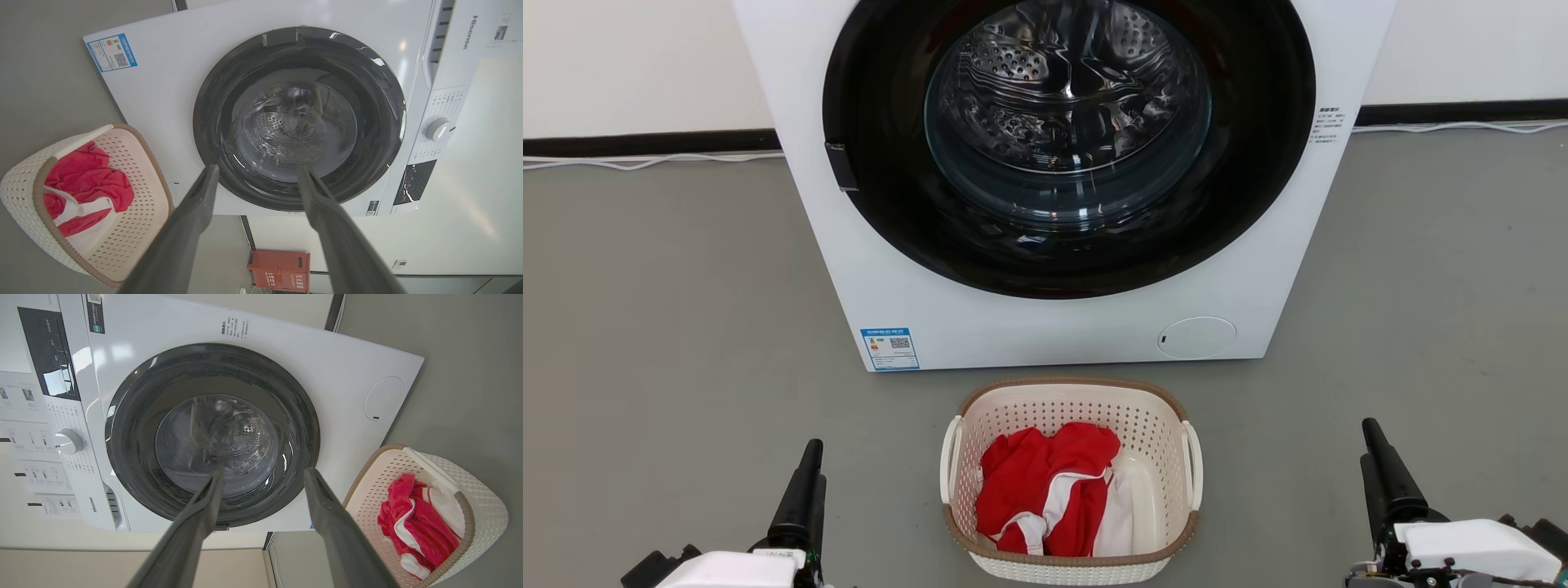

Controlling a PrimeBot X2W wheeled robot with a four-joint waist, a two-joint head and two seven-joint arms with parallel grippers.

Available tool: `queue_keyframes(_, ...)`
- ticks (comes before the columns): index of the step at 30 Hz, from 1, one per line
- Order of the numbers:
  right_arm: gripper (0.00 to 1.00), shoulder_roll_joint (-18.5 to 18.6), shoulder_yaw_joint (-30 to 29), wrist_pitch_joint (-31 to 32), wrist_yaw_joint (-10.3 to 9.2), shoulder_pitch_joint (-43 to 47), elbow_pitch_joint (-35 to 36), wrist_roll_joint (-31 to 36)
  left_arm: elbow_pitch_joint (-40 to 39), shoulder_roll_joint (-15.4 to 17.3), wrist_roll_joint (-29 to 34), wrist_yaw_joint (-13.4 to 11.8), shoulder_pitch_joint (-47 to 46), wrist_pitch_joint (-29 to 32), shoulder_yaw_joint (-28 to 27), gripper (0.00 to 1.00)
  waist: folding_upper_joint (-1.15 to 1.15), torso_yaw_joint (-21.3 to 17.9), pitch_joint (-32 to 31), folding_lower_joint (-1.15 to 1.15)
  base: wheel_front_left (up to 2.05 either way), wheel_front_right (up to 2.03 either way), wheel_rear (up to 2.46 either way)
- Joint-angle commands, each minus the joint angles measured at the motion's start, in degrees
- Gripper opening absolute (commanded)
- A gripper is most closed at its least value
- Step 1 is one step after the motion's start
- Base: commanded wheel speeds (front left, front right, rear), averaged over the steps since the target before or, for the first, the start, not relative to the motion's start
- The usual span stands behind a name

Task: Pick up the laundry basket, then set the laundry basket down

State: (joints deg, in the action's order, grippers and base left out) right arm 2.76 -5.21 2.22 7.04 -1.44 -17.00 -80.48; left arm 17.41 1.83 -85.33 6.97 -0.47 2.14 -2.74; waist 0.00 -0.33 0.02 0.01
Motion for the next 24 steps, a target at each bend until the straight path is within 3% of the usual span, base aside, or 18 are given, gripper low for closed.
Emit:
queue_keyframes(1,1.0,0.7,0.5,-0.8,0.11,-1.9,1.9,1.5,-1.6,0.5,1.1,-0.3,-1.6,-0.7,-0.2,1.0,0.0,0.0,0.0,-0.01,0.0,0.0,0.0)
queue_keyframes(24,1.0,1.7,2.6,-4.5,0.18,-1.7,3.9,25.9,-2.7,0.6,19.6,-2.9,-0.7,-4.4,0.6,1.0,0.0,-0.5,-0.1,-0.01,0.0,0.0,0.0)
